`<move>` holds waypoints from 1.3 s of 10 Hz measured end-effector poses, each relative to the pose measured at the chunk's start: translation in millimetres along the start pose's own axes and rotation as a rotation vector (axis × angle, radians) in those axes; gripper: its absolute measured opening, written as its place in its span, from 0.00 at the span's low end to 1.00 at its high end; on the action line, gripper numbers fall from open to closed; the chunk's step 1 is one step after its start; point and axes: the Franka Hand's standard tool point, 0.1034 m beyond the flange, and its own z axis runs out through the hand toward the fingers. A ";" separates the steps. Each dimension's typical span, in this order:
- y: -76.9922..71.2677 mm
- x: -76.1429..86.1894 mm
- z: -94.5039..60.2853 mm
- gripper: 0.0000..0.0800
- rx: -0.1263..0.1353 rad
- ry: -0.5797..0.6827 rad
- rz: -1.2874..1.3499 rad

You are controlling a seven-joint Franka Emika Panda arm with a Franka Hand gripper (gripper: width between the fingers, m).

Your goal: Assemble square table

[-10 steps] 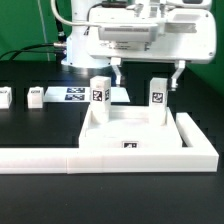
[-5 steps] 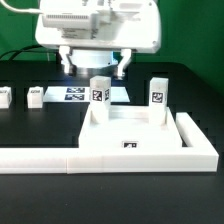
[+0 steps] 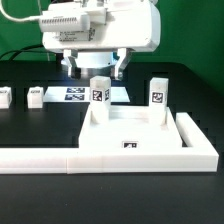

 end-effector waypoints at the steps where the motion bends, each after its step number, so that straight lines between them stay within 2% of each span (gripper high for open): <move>1: -11.8 -4.7 3.1 0.81 -0.032 -0.002 0.069; 3: -26.1 -12.9 1.5 0.81 -0.039 -0.011 0.187; 5: -39.4 -24.9 -0.2 0.81 -0.035 -0.021 0.314; 7: -59.5 -28.5 0.5 0.81 -0.039 -0.021 0.474; 8: -64.1 -26.6 2.0 0.81 -0.047 -0.017 0.546; 9: -64.7 -18.2 4.7 0.81 -0.049 -0.003 0.628; 13: -61.9 -21.2 5.1 0.81 -0.052 -0.001 0.836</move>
Offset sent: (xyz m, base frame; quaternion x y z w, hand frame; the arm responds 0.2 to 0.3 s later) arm -0.0116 -0.0239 0.0092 -0.0091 -0.0023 0.1930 0.9812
